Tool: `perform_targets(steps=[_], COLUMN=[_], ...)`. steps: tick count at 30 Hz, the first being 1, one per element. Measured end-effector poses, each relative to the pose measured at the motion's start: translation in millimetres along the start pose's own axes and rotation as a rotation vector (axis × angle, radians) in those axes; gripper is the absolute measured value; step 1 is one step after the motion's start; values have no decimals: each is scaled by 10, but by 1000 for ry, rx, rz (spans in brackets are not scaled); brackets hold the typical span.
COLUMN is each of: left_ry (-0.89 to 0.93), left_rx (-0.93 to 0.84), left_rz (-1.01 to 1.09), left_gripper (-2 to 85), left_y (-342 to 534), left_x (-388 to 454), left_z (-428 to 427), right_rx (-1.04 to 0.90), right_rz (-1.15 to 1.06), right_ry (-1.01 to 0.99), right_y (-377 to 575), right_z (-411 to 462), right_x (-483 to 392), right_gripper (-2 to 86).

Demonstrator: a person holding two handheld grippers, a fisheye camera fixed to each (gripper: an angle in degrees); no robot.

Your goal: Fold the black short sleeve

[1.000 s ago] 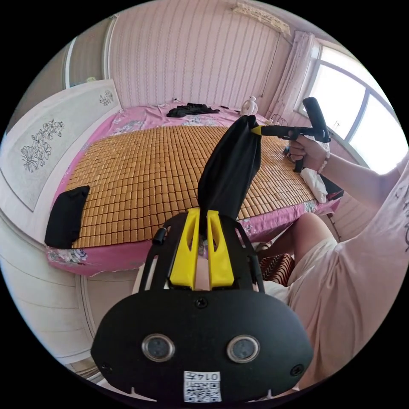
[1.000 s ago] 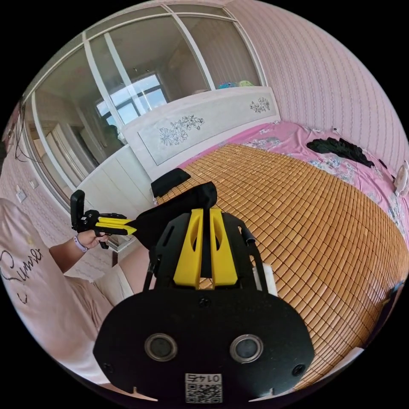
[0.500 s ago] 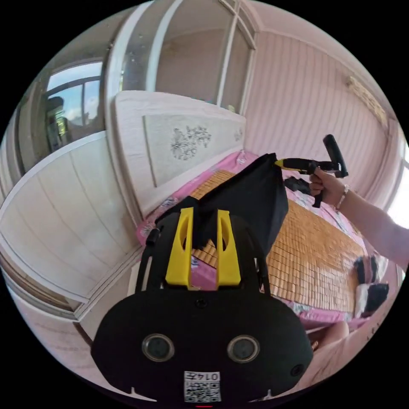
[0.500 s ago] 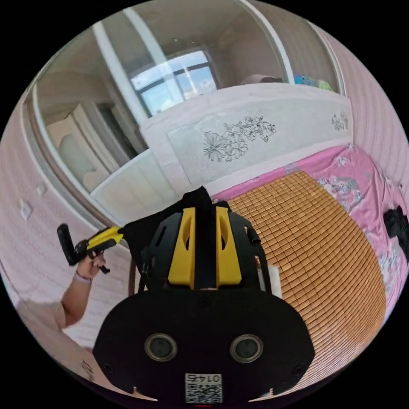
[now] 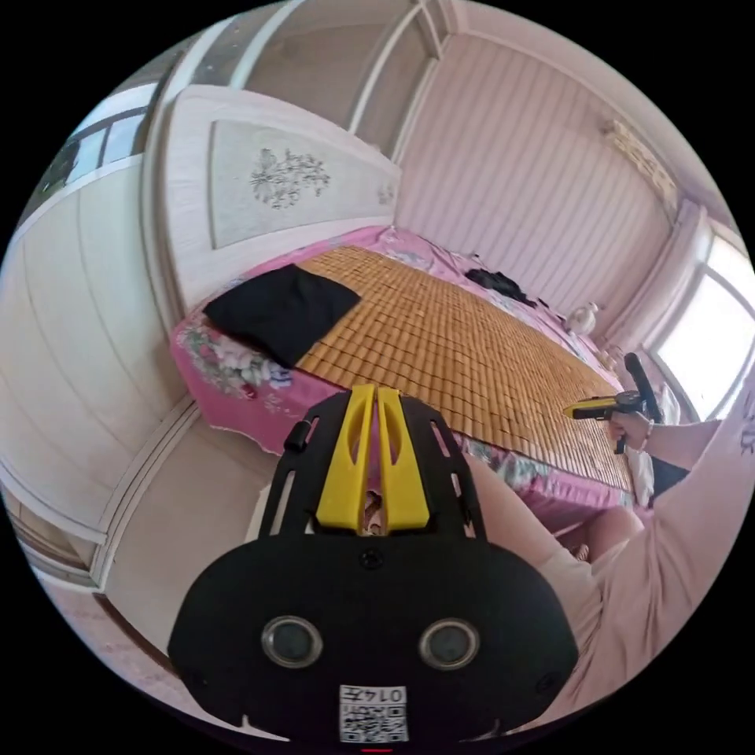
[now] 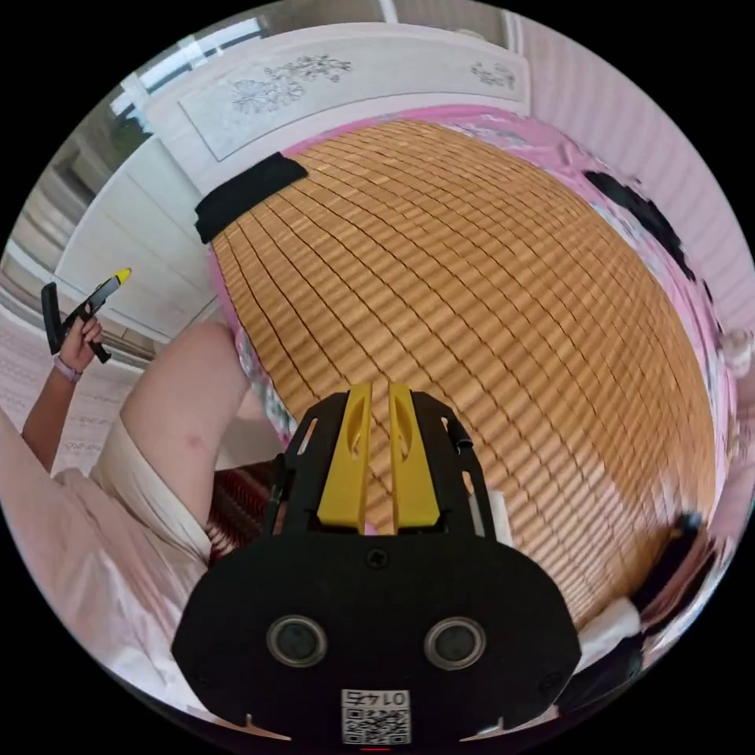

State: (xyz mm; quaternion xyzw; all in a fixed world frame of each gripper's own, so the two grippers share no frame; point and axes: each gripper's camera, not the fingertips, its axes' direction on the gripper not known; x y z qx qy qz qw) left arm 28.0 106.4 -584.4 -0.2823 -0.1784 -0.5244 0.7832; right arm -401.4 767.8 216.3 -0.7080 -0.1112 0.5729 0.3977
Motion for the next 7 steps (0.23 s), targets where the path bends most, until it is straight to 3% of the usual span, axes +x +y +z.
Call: perform_targets(steps=[7], left_ry=[307], left_rx=[40], left_rz=[363], left_gripper=[16], left_y=[246], left_x=[2191], left_z=[430], right_rx=[114], right_rz=[677], right_ry=[143], right_y=[2417], right_z=[-1274], right_x=[866], right_gripper=[40])
